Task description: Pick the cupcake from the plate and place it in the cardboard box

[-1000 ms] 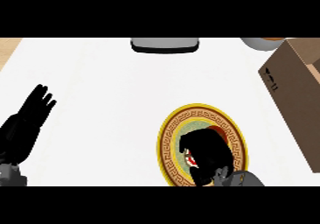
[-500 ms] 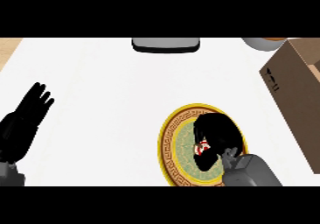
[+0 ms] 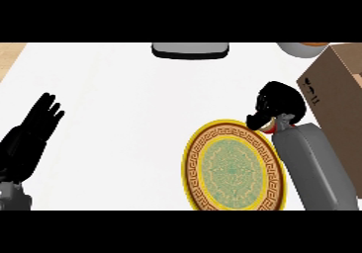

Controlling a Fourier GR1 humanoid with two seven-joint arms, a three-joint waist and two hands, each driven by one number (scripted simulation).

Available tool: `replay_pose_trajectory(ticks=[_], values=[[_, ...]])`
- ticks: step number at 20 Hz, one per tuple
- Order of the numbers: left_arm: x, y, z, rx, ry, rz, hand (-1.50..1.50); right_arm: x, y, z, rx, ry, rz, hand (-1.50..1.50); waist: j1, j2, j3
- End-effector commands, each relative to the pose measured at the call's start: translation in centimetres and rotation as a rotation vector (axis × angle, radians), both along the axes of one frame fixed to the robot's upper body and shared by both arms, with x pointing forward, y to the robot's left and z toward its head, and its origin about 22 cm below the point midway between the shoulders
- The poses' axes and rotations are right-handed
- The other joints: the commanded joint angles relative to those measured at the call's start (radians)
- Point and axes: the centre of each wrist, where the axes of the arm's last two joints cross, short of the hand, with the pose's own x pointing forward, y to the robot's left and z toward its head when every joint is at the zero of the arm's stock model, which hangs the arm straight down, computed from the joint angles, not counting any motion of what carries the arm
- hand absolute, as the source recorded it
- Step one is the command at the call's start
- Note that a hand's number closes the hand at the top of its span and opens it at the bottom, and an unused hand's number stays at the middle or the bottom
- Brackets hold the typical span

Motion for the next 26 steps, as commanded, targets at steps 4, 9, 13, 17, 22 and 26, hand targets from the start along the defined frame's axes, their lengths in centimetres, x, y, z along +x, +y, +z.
replay_pose_trajectory(ticks=[4, 9, 13, 17, 22, 26], values=[[-1.9, -0.6, 0.2, -0.012, 0.012, -0.004, 0.0, 0.8, 1.1, 2.3, -0.063, -0.194, -0.03, 1.5, -0.012, -0.008, 0.0], [-0.2, -0.3, -0.2, -0.016, 0.016, 0.013, 0.0, 0.8, 2.9, 11.0, -0.087, -0.386, -0.015, 1.5, -0.02, -0.01, 0.0], [-0.1, 0.9, 0.0, -0.006, 0.015, 0.031, 0.0, -0.6, 4.1, 16.6, -0.149, -0.528, -0.097, 1.5, -0.027, -0.012, -0.001], [-0.6, 1.3, 0.0, 0.009, 0.002, 0.011, 0.0, -0.8, 2.8, 18.5, -0.221, -0.609, -0.244, 1.5, -0.02, -0.009, -0.001], [-0.4, 0.4, 0.8, -0.004, 0.009, 0.007, 0.0, -0.2, -0.6, 19.9, -0.243, -0.647, -0.361, 1.5, -0.017, -0.007, 0.0], [-0.1, -0.2, -1.9, 0.011, 0.005, 0.027, 0.0, -1.3, -4.0, 20.8, -0.221, -0.656, -0.38, 1.5, -0.025, -0.006, 0.0]])
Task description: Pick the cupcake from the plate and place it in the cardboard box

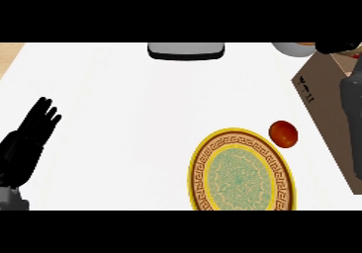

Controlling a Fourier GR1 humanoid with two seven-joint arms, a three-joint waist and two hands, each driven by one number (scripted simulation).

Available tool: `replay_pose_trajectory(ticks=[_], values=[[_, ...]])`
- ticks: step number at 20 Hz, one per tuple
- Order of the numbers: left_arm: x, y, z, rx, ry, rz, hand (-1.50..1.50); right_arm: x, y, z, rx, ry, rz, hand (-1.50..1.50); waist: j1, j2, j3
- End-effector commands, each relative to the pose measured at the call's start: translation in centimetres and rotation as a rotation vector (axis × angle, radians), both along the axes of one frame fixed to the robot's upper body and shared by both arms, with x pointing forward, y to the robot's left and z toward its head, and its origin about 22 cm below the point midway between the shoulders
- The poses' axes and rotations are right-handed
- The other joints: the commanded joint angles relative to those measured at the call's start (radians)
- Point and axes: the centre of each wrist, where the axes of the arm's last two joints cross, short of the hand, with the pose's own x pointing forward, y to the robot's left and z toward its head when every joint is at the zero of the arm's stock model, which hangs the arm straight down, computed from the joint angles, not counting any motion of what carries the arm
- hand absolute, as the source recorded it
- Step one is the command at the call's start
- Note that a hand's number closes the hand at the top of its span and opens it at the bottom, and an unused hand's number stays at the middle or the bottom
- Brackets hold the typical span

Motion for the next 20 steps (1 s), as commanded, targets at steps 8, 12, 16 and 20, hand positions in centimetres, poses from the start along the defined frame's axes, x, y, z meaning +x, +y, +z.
replay_pose_trajectory(ticks=[8, 12, 16, 20], values=[[0.3, -0.5, 0.1, 0.001, -0.01, -0.009, 0.0, 1.3, -10.0, -2.5, -0.012, 0.036, -0.091, 1.5, 0.006, 0.005, 0.001], [1.0, -1.3, 1.1, 0.006, -0.018, -0.015, 0.0, 2.2, -11.3, -3.1, -0.022, 0.031, -0.075, 1.5, 0.008, 0.004, 0.0], [1.0, -0.1, 0.4, -0.004, -0.024, 0.003, 0.0, 0.9, -12.6, -7.9, 0.001, 0.044, -0.058, 1.5, 0.003, 0.003, 0.001], [1.0, -0.2, 1.0, -0.008, -0.007, -0.017, 0.0, 2.6, -13.4, -10.7, 0.048, 0.069, -0.042, 1.5, 0.012, 0.006, 0.001]])
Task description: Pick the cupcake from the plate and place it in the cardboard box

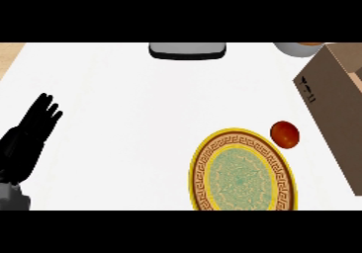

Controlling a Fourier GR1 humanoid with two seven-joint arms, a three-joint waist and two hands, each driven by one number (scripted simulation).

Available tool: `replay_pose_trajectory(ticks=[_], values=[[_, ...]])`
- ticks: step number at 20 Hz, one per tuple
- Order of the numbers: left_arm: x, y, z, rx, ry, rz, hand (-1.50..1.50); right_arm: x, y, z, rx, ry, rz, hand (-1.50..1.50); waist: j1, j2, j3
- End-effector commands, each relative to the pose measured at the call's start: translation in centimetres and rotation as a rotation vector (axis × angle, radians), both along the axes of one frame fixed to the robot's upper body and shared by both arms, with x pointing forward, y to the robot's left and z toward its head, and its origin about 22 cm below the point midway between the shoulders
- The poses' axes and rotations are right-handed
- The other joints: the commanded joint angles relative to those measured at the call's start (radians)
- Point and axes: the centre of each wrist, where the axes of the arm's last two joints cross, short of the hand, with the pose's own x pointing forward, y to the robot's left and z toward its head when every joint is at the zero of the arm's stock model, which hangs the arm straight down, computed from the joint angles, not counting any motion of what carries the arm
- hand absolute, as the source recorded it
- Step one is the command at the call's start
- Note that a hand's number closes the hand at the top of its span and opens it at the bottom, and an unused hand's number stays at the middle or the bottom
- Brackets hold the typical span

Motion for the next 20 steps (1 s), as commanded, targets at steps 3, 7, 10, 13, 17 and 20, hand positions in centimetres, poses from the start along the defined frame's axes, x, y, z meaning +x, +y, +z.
replay_pose_trajectory(ticks=[3, 7, 10, 13, 17, 20], values=[[0.4, -1.5, 1.1, 0.001, 0.002, 0.003, 0.0, 0.4, -2.6, -3.3, 0.139, 0.093, 0.005, 1.5, 0.001, 0.0, 0.0], [1.4, -1.3, 0.2, 0.016, -0.007, 0.009, 0.0, 0.0, -4.6, -7.5, 0.263, 0.179, -0.117, -1.5, -0.002, 0.004, 0.0], [1.2, 0.2, -0.2, 0.005, -0.001, 0.011, 0.0, -0.2, -4.5, -7.2, 0.291, 0.201, -0.056, -1.5, -0.003, 0.0, 0.0], [0.2, 0.3, -0.6, -0.004, 0.007, 0.012, 0.0, -1.5, -5.7, -9.4, 0.303, 0.11, 0.009, -1.5, -0.002, 0.0, 0.0], [-1.7, -2.0, -1.3, 0.004, 0.011, -0.01, 0.0, -1.2, -4.6, -8.0, 0.331, -0.133, 0.027, -1.5, 0.003, -0.001, 0.001], [-0.8, -1.7, -0.9, -0.006, 0.001, 0.031, 0.0, -2.9, -5.9, -7.2, 0.443, -0.369, -0.027, -1.5, -0.022, -0.006, 0.002]])
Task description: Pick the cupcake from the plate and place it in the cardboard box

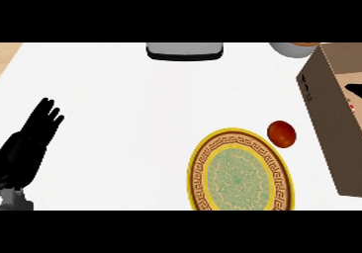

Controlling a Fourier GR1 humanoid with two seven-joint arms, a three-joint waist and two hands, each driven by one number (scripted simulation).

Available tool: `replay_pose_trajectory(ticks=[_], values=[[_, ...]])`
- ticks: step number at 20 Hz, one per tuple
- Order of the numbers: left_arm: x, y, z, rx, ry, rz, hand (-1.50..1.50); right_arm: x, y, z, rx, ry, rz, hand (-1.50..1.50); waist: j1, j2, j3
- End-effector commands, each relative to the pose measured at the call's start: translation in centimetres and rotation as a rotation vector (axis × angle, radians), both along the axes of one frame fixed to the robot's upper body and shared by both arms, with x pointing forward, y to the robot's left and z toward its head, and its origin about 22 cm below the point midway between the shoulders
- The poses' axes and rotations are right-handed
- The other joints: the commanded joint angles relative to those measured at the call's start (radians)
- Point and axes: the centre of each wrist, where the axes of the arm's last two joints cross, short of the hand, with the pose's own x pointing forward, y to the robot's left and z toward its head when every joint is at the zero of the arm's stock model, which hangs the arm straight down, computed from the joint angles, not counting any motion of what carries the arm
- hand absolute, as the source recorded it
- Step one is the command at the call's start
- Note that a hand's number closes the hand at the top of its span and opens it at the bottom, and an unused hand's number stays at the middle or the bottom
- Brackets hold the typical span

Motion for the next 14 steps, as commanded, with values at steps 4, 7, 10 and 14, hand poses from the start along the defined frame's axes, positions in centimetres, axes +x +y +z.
replay_pose_trajectory(ticks=[4, 7, 10, 14], values=[[0.8, 0.9, 1.5, 0.012, -0.015, 0.005, 0.0, -2.3, -1.3, 1.5, 0.185, -0.378, -0.11, -1.5, -0.013, 0.002, 0.012], [0.3, 1.6, 0.3, -0.003, 0.013, 0.014, 0.0, -5.6, -3.8, 1.2, 0.217, -0.409, -0.114, -1.5, -0.015, 0.002, 0.011], [0.4, 0.4, -1.3, 0.0, -0.011, 0.003, 0.0, -7.4, -5.9, 2.1, 0.237, -0.414, -0.166, -1.5, -0.004, 0.006, 0.011], [0.5, 1.0, 1.2, -0.001, 0.009, -0.019, 0.0, -12.3, -7.6, 1.2, 0.27, -0.479, -0.151, -1.5, -0.011, 0.003, 0.011]])
